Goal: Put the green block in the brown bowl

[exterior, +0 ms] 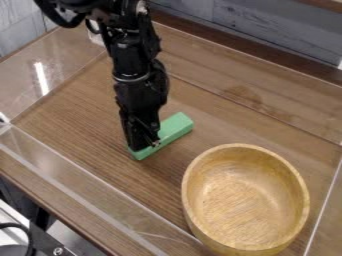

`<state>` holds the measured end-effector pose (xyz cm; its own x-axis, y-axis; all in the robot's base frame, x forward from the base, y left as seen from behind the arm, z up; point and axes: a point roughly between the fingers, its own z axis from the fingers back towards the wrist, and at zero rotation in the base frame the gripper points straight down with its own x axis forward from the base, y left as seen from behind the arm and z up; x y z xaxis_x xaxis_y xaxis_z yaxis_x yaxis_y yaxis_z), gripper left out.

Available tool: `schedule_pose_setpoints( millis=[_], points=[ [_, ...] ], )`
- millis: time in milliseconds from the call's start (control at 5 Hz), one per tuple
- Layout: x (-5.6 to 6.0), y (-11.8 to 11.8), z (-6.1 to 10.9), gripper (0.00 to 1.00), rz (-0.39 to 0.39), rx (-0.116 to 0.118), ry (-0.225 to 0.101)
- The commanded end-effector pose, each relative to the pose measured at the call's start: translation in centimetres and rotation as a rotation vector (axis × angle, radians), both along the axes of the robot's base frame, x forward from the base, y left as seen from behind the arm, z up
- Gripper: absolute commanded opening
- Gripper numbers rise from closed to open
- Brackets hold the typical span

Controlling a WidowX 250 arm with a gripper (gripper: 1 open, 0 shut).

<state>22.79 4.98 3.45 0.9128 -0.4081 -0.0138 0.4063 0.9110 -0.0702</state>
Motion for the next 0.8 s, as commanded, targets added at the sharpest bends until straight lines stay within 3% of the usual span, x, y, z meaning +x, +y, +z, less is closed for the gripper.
schedule_pose_setpoints(
  millis=[0,600],
  points=[
    [0.8,0.1,1.2,0.00,0.022,0.003,-0.016],
    [1.1,0.4,2.7,0.00,0.078,-0.006,0.027]
  ],
)
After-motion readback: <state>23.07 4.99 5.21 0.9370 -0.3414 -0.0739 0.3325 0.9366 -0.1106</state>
